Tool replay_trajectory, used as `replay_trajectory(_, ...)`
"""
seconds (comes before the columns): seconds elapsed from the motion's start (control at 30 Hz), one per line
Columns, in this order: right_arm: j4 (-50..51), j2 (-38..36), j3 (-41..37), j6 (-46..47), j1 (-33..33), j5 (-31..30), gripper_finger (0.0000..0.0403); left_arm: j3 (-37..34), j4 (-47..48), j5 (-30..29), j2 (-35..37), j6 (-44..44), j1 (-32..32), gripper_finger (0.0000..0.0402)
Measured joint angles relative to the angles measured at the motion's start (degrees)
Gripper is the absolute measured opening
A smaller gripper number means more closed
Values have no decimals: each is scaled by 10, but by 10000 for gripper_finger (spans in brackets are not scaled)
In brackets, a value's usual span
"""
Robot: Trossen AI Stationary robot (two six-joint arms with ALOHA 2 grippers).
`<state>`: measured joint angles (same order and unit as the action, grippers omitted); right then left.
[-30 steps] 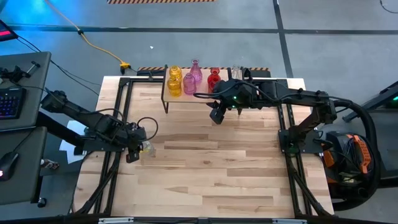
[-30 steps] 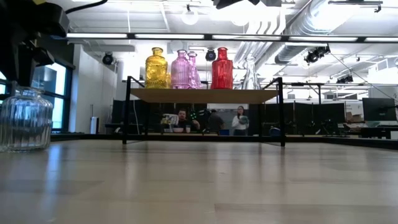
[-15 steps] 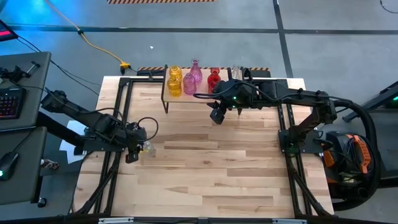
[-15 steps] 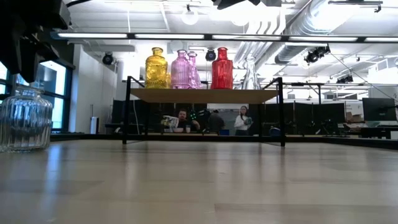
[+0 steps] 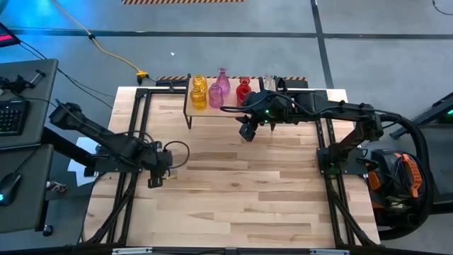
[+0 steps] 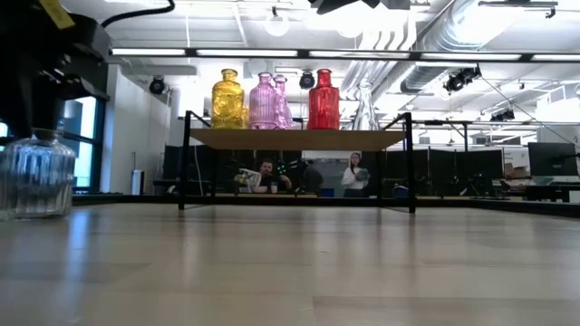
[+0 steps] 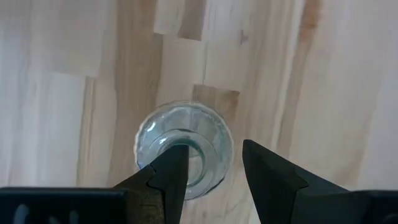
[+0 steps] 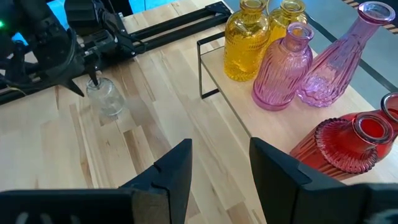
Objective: Sort vases onto shelf
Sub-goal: Put the transparent vase on the shelf
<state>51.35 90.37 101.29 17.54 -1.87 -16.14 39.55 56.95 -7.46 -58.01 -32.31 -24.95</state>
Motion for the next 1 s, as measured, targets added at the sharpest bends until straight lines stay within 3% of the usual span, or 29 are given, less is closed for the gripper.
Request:
replay_trajectory(0.3,2,0,0,0,0,0,140,2,-3,-12,-40,-4,0,137)
replay_trajectory(0.6,10,0,0,6,0,0,140,1,-4,-3,-33,-5,1,22)
replay_trajectory(1.0,50,2,0,7,0,27,143,21,-9,0,-36,-5,1,21)
